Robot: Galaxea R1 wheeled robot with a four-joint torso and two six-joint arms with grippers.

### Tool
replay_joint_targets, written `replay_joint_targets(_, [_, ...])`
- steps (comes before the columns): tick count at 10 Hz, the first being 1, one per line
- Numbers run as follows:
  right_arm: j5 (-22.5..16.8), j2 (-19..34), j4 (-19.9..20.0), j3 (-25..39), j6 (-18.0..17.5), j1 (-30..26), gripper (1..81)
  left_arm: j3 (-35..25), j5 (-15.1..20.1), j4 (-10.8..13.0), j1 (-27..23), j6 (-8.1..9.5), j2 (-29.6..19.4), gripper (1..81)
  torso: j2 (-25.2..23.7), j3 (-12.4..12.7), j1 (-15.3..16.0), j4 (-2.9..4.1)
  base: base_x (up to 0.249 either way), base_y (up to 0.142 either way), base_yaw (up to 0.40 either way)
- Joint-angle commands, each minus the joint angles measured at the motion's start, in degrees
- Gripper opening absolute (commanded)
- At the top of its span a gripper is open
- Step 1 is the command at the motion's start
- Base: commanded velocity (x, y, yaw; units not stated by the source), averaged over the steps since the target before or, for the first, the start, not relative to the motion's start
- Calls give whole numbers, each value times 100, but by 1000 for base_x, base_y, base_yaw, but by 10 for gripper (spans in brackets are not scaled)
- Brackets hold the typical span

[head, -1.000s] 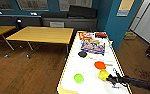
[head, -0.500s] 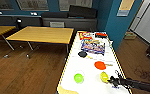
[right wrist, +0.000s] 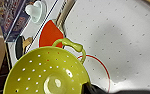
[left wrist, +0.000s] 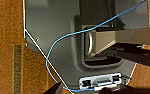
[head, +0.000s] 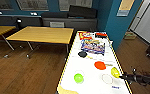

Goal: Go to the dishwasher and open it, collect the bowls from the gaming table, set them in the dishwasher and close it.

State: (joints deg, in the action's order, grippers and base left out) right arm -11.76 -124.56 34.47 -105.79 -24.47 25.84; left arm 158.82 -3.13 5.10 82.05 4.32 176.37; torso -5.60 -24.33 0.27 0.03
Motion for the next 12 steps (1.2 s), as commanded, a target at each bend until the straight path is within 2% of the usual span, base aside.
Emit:
replay_joint_targets(1, [-1113,1798,-834,1578,47,-822,10,-148,279,-9,-80,-18,-14,811,0,0,0,0,0,0,0])
replay_joint_targets(2, [-1405,2131,-1073,1745,56,-726,10,-392,182,26,-88,-18,-101,811,0,0,0,0,0,0,0])
replay_joint_targets(3, [-1530,2537,-1092,1904,73,-593,10,-710,173,35,-106,-18,-233,811,0,0,0,0,0,0,0])
replay_joint_targets(4, [-1548,2862,-1145,2071,134,-461,10,-982,173,35,-141,-18,-373,811,0,0,0,0,0,0,0])
replay_joint_targets(6, [-1557,3216,-1162,1993,451,-137,10,-1740,173,35,-167,-36,-796,811,0,0,0,0,0,0,0])
replay_joint_targets(9, [-1452,3261,-1154,1660,776,452,10,-3653,173,44,-255,-62,-1954,811,-2,0,0,0,0,0,0])
replay_joint_targets(12, [-1295,2779,-1154,1187,960,1128,10,-4869,164,44,-308,-80,-2818,811,-2,0,0,0,0,0,0])
